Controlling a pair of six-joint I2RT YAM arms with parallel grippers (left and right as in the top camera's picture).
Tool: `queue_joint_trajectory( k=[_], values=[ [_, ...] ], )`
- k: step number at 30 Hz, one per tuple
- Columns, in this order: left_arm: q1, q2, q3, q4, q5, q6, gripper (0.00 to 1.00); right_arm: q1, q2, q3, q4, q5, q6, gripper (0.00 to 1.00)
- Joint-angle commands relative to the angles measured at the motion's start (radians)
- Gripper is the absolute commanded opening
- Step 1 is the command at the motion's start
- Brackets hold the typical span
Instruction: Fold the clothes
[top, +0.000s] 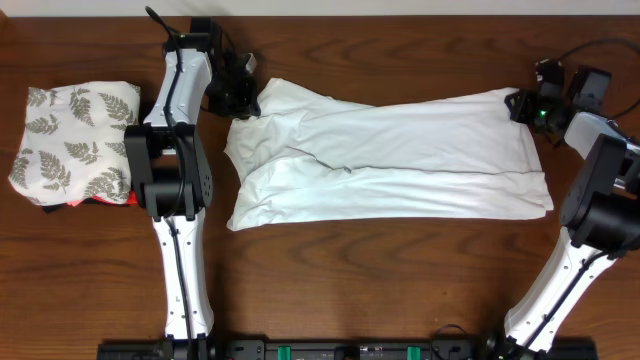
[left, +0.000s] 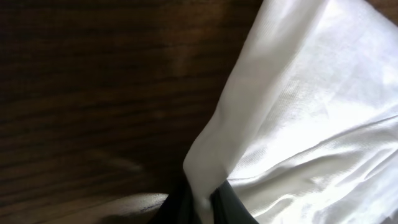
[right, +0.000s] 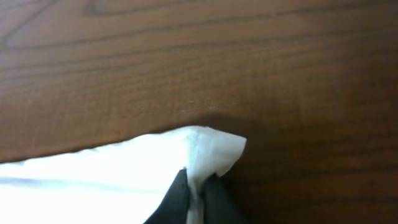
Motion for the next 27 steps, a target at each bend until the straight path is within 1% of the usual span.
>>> queue_joint_trajectory(
  k=[1, 5, 11, 15, 19, 23, 27],
  values=[
    [-0.002, 0.009, 0.015, 0.001, -0.003, -0.006, 0.12, 0.015, 0.064, -0.027, -0.028, 0.073, 0.006, 0.01],
    [-0.003, 0.002, 0.015, 0.002, 0.002, -0.006, 0.08, 0.012, 0.056, -0.027, -0.03, 0.072, 0.031, 0.01],
    [-0.002, -0.027, 0.015, 0.001, 0.164, -0.006, 0.06, -0.002, -0.002, -0.027, -0.067, 0.068, 0.038, 0.01],
    [-0.002, -0.049, 0.015, -0.007, 0.227, -0.009, 0.06, -0.009, -0.054, -0.027, -0.122, 0.068, 0.038, 0.01],
    [-0.002, -0.071, 0.015, -0.031, 0.233, -0.009, 0.06, -0.015, -0.09, -0.027, -0.195, 0.069, 0.038, 0.01],
    [-0.002, -0.095, 0.015, -0.048, 0.232, -0.008, 0.06, -0.021, -0.09, -0.027, -0.258, 0.074, 0.037, 0.01],
    [-0.002, -0.106, 0.015, -0.045, 0.232, -0.009, 0.06, -0.021, -0.09, -0.027, -0.284, 0.08, 0.037, 0.01]
  ],
)
